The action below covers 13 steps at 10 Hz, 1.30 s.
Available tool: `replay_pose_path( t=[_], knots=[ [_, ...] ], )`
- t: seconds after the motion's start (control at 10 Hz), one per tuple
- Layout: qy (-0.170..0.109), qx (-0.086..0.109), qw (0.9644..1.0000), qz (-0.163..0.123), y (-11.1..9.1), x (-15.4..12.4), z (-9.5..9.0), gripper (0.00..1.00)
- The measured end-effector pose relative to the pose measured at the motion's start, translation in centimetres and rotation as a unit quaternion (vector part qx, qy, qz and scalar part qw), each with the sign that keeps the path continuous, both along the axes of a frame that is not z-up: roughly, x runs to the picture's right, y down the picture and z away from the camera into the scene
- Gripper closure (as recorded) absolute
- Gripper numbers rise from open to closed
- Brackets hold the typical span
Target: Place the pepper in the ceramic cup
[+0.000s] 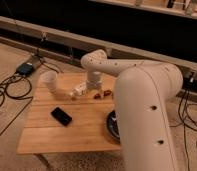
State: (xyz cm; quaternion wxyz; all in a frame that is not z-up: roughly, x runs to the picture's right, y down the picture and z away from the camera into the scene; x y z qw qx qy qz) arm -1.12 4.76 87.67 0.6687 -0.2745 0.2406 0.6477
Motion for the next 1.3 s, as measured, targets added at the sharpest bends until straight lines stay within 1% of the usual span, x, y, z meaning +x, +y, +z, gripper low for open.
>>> replay_pose_path(
  t=[0.1, 0.2, 0.3, 0.4, 0.5, 0.6, 0.8, 0.9, 1.0, 1.2, 1.3],
  knots=[
    [-0.018, 0.001, 0.9997, -0.018, -0.1, 0.2, 0.2, 0.35],
    [-0.044, 0.003, 0.9979, -0.047, -0.2, 0.5, 0.6, 0.35],
    [-0.068, 0.004, 0.9946, -0.078, -0.3, 1.0, 0.9, 0.35],
    [-0.094, 0.008, 0.9887, -0.116, -0.5, 1.5, 1.3, 0.35],
    [-0.108, 0.012, 0.9829, -0.148, -0.8, 2.0, 1.7, 0.35],
    [-0.115, 0.016, 0.9782, -0.172, -1.0, 2.4, 2.0, 0.35],
    [-0.131, 0.029, 0.9614, -0.241, -1.8, 2.9, 3.0, 0.35],
    [-0.138, 0.035, 0.9554, -0.259, -2.0, 2.6, 3.3, 0.35],
    [-0.15, 0.039, 0.9473, -0.28, -2.1, 2.3, 3.6, 0.35],
    [-0.176, 0.039, 0.937, -0.299, -1.9, 1.7, 3.6, 0.35],
    [-0.196, 0.038, 0.932, -0.303, -1.8, 1.3, 3.4, 0.35]
  ],
)
